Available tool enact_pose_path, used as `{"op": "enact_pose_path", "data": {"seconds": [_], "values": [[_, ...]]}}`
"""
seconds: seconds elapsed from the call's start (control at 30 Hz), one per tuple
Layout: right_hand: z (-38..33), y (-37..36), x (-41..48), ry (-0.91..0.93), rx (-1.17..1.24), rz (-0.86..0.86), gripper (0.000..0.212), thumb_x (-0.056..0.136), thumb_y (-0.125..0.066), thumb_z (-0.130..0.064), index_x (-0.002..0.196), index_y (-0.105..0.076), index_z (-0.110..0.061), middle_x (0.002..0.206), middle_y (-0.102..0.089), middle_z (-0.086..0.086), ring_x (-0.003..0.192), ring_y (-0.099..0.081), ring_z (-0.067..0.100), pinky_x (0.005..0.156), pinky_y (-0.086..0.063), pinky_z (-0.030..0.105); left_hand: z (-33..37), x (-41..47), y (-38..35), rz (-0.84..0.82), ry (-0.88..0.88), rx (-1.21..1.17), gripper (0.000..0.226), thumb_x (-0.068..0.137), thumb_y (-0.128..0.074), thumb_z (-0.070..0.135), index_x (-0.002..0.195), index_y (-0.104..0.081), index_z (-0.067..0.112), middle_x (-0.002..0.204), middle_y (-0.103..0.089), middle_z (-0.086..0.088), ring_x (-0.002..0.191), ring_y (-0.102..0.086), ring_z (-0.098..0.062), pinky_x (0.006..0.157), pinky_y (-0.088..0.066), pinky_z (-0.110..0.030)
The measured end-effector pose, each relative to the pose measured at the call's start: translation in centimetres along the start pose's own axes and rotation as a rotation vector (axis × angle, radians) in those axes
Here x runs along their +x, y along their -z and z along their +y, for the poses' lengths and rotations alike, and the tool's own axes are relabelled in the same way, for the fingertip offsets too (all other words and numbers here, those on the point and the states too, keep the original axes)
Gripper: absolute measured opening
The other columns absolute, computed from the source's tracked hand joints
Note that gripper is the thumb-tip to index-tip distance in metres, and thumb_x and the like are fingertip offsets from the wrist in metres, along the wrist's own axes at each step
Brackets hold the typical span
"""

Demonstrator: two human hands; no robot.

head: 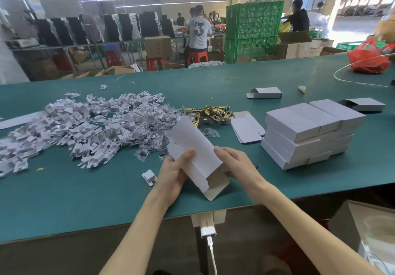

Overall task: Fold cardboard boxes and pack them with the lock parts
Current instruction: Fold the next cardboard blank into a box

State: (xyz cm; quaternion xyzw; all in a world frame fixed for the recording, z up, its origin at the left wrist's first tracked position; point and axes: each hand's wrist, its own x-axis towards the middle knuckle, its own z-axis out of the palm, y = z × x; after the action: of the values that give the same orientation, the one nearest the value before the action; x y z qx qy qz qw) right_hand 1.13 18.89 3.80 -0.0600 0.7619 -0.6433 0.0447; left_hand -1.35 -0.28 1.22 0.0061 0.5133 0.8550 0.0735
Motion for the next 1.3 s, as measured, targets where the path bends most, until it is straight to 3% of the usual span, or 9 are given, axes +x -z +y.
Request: {"op": "enact_pose_path", "data": {"seconds": [0.1,0.17,0.27,0.37,0.53,0.73,0.93,1.1,1.3], "values": [[0.3,0.0,0.3,0.065,-0.071,0.015,0.034,0.098,-0.053,-0.057,0.098,-0.072,-0.029,0.092,-0.067,-0.004,0.088,-0.065,0.019,0.077,-0.045,0.032,-0.2,-0.2,-0.4,0.002,-0.021,0.030,0.030,0.087,-0.081,0.025,0.113,-0.075,0.011,0.117,-0.076,-0.015,0.101,-0.074,-0.027,0.082,-0.062,-0.036],[0.3,-0.1,0.2,0.085,-0.036,0.020,0.036,0.100,-0.055,-0.049,0.099,-0.073,-0.018,0.092,-0.069,0.004,0.081,-0.064,0.016,0.074,-0.045,0.033,-0.4,-0.1,-0.7,0.025,-0.078,0.039,0.045,0.088,-0.074,0.028,0.127,-0.065,0.007,0.123,-0.074,-0.016,0.107,-0.073,-0.030,0.086,-0.062,-0.038],[0.4,-0.6,-0.2,0.100,0.007,0.007,0.016,0.100,-0.058,-0.045,0.099,-0.074,-0.046,0.093,-0.074,-0.015,0.083,-0.067,-0.001,0.070,-0.049,0.018,-0.4,0.0,-0.8,0.056,-0.139,0.065,0.057,0.087,-0.074,0.028,0.139,-0.053,0.020,0.124,-0.075,-0.008,0.110,-0.073,-0.027,0.081,-0.063,-0.036],[0.4,-1.1,-0.4,0.112,0.056,-0.059,0.036,0.097,-0.063,-0.047,0.116,-0.051,-0.075,0.104,-0.069,-0.028,0.099,-0.065,-0.006,0.073,-0.052,0.012,-0.6,0.2,-0.6,0.045,-0.132,0.089,0.052,0.095,-0.070,0.024,0.144,-0.053,0.023,0.125,-0.074,-0.006,0.113,-0.072,-0.030,0.084,-0.063,-0.038],[0.7,-1.7,0.6,0.114,0.169,0.062,0.048,0.099,-0.062,-0.043,0.144,-0.046,-0.046,0.107,-0.074,-0.011,0.093,-0.072,0.008,0.074,-0.056,0.022,-0.9,0.2,-0.6,-0.040,-0.102,0.161,0.038,0.103,-0.061,0.020,0.141,-0.061,0.018,0.130,-0.072,-0.008,0.110,-0.073,-0.028,0.085,-0.063,-0.037],[1.7,-1.9,0.9,0.097,0.219,0.148,0.024,0.100,-0.062,-0.029,0.120,-0.059,-0.042,0.092,-0.077,-0.010,0.080,-0.074,0.011,0.064,-0.057,0.021,-1.0,0.2,-0.6,-0.023,-0.112,0.223,0.024,0.104,-0.060,0.014,0.125,-0.072,0.014,0.120,-0.075,-0.013,0.100,-0.073,-0.025,0.081,-0.063,-0.034],[2.5,-2.1,1.0,0.070,0.218,0.194,0.017,0.098,-0.065,-0.030,0.114,-0.063,-0.026,0.094,-0.076,-0.001,0.083,-0.074,0.016,0.062,-0.060,0.029,-1.1,0.1,-0.4,0.006,-0.084,0.240,0.025,0.102,-0.063,0.019,0.124,-0.071,0.011,0.122,-0.074,-0.019,0.102,-0.071,-0.031,0.089,-0.058,-0.048],[2.6,-2.0,1.0,0.063,0.226,0.194,0.014,0.097,-0.066,-0.030,0.111,-0.066,-0.026,0.092,-0.077,-0.006,0.081,-0.075,0.014,0.063,-0.058,0.023,-1.2,0.2,-0.4,0.015,-0.189,0.263,0.048,0.100,-0.067,0.018,0.146,-0.057,0.028,0.110,-0.065,-0.013,0.096,-0.067,-0.025,0.089,-0.059,-0.051],[2.9,-1.9,1.0,0.092,0.224,0.214,0.017,0.095,-0.069,-0.033,0.111,-0.068,-0.027,0.095,-0.077,0.002,0.085,-0.074,0.023,0.073,-0.061,0.039,-1.4,0.1,-0.4,-0.013,-0.180,0.300,0.032,0.100,-0.067,0.013,0.128,-0.073,0.026,0.109,-0.069,-0.014,0.091,-0.067,-0.023,0.085,-0.060,-0.043]]}}
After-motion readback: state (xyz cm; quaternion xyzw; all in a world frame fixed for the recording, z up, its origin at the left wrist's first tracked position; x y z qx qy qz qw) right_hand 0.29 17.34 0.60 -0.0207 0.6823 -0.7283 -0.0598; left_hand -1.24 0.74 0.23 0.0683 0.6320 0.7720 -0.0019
